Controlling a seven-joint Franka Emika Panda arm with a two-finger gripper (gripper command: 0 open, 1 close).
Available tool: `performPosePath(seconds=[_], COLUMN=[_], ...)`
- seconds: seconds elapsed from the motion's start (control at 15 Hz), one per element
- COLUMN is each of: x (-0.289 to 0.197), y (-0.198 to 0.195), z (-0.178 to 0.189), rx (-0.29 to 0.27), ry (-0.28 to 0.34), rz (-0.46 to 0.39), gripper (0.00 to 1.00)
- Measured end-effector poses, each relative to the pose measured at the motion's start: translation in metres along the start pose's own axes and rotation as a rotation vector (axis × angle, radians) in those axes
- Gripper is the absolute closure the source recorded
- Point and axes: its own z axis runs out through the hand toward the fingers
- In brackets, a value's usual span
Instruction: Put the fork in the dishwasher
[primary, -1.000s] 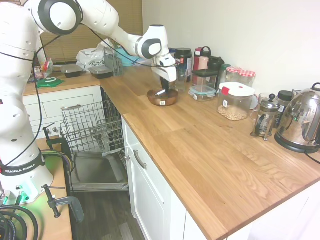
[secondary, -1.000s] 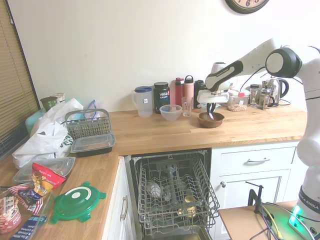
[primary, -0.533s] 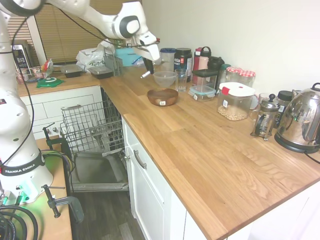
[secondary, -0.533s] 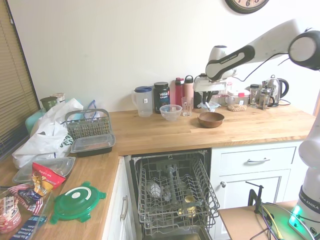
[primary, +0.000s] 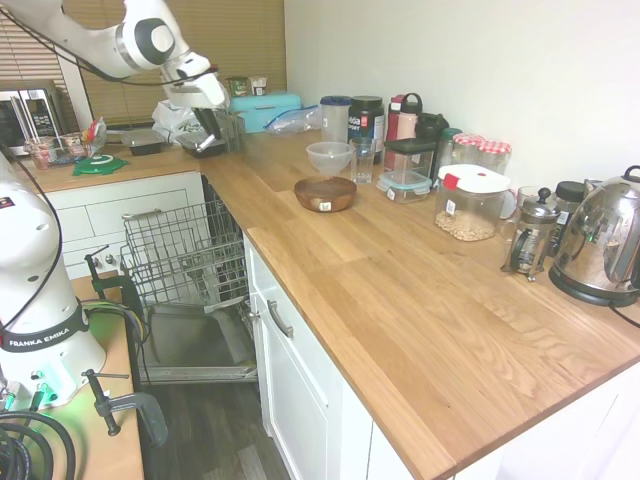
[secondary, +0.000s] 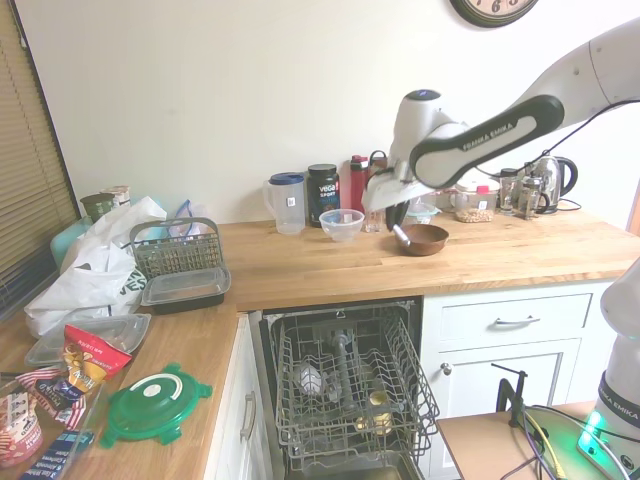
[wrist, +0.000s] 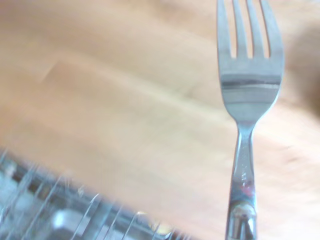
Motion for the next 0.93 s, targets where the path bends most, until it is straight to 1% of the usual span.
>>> performPosePath(seconds=[0.13,0.27,0.47,0.53,0.73,0.8,0.87,0.93], x=[-0.062,-0.109,-0.144,-0.159,-0.225,-0.236,-0.235,-0.224], y=[-0.023,-0.036,-0.042,-0.049,-0.065,-0.07,-0.076,-0.084], z=[0.023,0.053,0.11,0.126,0.177,0.195,0.211,0.225], rx=[-0.047,-0.122,-0.254,-0.285,-0.355,-0.375,-0.393,-0.409], ry=[0.038,0.07,0.062,0.056,0.054,0.052,0.045,0.028], rz=[-0.08,-0.152,-0.237,-0.269,-0.366,-0.376,-0.363,-0.344], gripper=[1.0,1.0,1.0,1.0,1.0,1.0,1.0,1.0])
